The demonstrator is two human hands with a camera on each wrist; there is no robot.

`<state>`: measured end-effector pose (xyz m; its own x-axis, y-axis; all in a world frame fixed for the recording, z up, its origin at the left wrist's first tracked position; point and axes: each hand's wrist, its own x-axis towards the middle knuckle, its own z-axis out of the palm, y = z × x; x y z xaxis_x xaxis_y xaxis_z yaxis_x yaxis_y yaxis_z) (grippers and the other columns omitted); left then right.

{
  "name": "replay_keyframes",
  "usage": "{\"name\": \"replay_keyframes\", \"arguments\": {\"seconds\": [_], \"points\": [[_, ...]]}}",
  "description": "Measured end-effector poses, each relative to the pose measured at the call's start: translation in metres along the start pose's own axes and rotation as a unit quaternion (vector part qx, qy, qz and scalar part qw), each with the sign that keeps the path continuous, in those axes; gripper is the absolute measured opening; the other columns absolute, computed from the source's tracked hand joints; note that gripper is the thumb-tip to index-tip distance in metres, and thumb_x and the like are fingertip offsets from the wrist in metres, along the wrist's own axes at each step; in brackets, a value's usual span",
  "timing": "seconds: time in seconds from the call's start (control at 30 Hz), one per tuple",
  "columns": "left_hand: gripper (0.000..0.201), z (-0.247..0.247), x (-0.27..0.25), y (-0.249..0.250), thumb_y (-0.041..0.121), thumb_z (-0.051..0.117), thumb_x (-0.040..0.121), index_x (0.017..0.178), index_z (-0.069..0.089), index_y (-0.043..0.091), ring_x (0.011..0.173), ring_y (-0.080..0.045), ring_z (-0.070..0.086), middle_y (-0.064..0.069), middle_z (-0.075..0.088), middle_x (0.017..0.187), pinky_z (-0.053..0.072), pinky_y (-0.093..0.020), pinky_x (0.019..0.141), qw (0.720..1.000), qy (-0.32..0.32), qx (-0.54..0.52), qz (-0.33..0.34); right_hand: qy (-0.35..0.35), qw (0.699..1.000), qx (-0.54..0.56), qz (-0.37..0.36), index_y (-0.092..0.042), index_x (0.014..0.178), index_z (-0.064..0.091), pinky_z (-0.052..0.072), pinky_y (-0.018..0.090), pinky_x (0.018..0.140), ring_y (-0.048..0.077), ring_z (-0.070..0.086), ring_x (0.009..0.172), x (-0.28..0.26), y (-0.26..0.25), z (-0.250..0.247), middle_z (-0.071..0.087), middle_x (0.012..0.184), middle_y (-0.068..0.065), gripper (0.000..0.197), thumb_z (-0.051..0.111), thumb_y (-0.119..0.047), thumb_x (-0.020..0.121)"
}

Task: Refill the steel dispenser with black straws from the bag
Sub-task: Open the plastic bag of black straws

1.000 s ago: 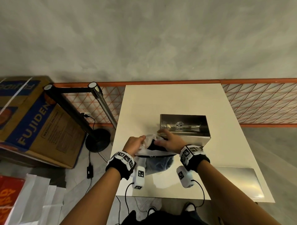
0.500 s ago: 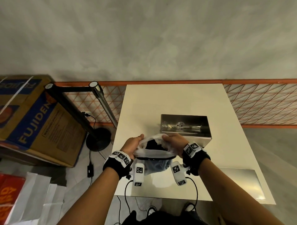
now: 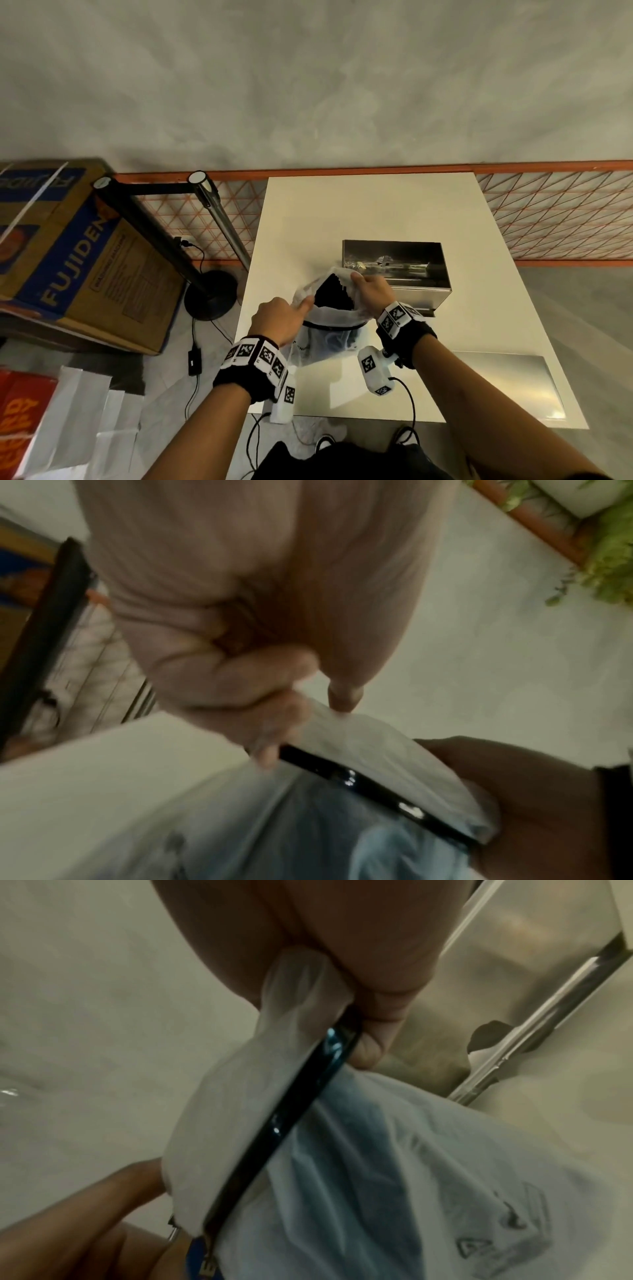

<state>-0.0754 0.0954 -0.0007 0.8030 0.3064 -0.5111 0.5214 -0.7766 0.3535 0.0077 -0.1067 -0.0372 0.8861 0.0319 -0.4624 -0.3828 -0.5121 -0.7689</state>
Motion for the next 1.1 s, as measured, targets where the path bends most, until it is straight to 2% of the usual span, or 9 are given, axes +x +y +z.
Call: {"name": "replay_keyframes", "arguments": {"seconds": [0.1, 0.17, 0.27, 0.37, 0.53, 0.73, 0.83, 0.97, 1.1], "points": [[0.086, 0.006, -0.005, 0.008, 0.086, 0.046, 0.079, 0.075, 0.069, 0.003, 0.061, -0.029, 0.067, -0.012, 0.073, 0.068, 0.056, -0.032, 0.062, 0.992, -0.020, -0.127, -0.020, -0.024, 0.997, 0.064, -0.021, -0.011, 0.092, 0.072, 0.051, 0.041, 0.083, 0.028, 0.067, 0.088, -0.013, -0.003, 0.003, 0.072, 0.092, 0.009, 0.040, 0.057, -0.048, 0.092], [0.062, 0.011, -0.007, 0.016, 0.059, 0.057, 0.095, 0.066, 0.067, 0.004, 0.048, -0.024, 0.060, -0.011, 0.069, 0.058, 0.049, -0.028, 0.050, 0.976, -0.039, -0.214, -0.016, -0.060, 0.988, 0.138, -0.042, -0.011, 0.104, 0.072, 0.053, 0.041, 0.084, 0.027, 0.068, 0.091, -0.025, -0.005, 0.003, 0.074, 0.096, 0.007, 0.028, 0.064, -0.033, 0.089], [0.031, 0.021, -0.006, 0.022, 0.017, 0.054, 0.101, 0.080, 0.067, -0.001, 0.055, -0.028, 0.064, -0.017, 0.069, 0.064, 0.060, -0.045, 0.061, 0.929, -0.041, -0.367, -0.029, -0.099, 0.964, 0.246, -0.018, -0.010, 0.114, 0.068, 0.056, 0.038, 0.069, 0.028, 0.066, 0.086, -0.039, -0.004, -0.004, 0.071, 0.099, 0.013, 0.027, 0.061, -0.010, 0.088], [0.016, 0.025, -0.004, 0.021, 0.001, 0.050, 0.099, 0.101, 0.066, -0.003, 0.070, -0.033, 0.069, -0.021, 0.071, 0.082, 0.062, -0.040, 0.063, 0.839, -0.061, -0.535, -0.071, -0.092, 0.982, 0.166, 0.022, -0.012, 0.109, 0.067, 0.053, 0.034, 0.055, 0.025, 0.060, 0.070, -0.047, -0.002, -0.019, 0.064, 0.086, 0.011, 0.021, 0.060, -0.021, 0.092], [0.016, 0.025, -0.010, 0.029, -0.013, 0.054, 0.094, 0.100, 0.065, -0.003, 0.074, -0.029, 0.071, -0.018, 0.070, 0.084, 0.064, -0.037, 0.074, 0.782, -0.091, -0.612, -0.070, -0.125, 0.978, 0.140, 0.089, 0.000, 0.101, 0.062, 0.060, 0.054, 0.067, 0.030, 0.062, 0.054, -0.058, -0.006, -0.022, 0.063, 0.074, 0.020, 0.024, 0.055, -0.023, 0.095], [0.018, 0.033, -0.011, 0.037, -0.011, 0.058, 0.090, 0.089, 0.070, 0.002, 0.077, -0.028, 0.071, -0.018, 0.073, 0.084, 0.061, -0.041, 0.082, 0.826, -0.068, -0.559, -0.035, 0.018, 0.999, -0.009, 0.039, -0.010, 0.098, 0.062, 0.058, 0.039, 0.049, 0.032, 0.070, 0.059, -0.050, -0.029, -0.016, 0.068, 0.086, 0.016, 0.068, 0.054, -0.072, 0.073], [0.017, 0.035, -0.013, 0.036, -0.012, 0.057, 0.089, 0.085, 0.068, -0.001, 0.072, -0.029, 0.069, -0.021, 0.070, 0.082, 0.060, -0.040, 0.077, 0.827, -0.057, -0.559, -0.032, 0.007, 0.995, -0.094, 0.020, -0.006, 0.096, 0.063, 0.061, 0.044, 0.059, 0.035, 0.070, 0.068, -0.044, -0.034, -0.010, 0.069, 0.091, 0.016, 0.055, 0.058, -0.050, 0.064], [0.014, 0.029, -0.009, 0.023, 0.004, 0.057, 0.090, 0.092, 0.068, -0.004, 0.068, -0.030, 0.068, -0.020, 0.069, 0.079, 0.062, -0.041, 0.074, 0.791, -0.043, -0.604, -0.092, -0.012, 0.999, -0.012, 0.038, -0.006, 0.083, 0.062, 0.055, 0.033, 0.042, 0.028, 0.069, 0.053, -0.050, -0.034, -0.009, 0.069, 0.084, 0.018, 0.011, 0.057, -0.015, 0.080], [0.044, 0.020, -0.003, 0.016, 0.047, 0.069, 0.093, 0.097, 0.070, 0.003, 0.073, -0.027, 0.067, -0.013, 0.068, 0.078, 0.063, -0.043, 0.080, 0.793, -0.049, -0.596, -0.119, -0.024, 0.996, 0.082, 0.031, -0.022, 0.081, 0.066, 0.061, 0.049, 0.069, 0.030, 0.072, 0.079, -0.051, -0.018, 0.000, 0.070, 0.085, 0.010, 0.013, 0.061, -0.014, 0.090]]}}
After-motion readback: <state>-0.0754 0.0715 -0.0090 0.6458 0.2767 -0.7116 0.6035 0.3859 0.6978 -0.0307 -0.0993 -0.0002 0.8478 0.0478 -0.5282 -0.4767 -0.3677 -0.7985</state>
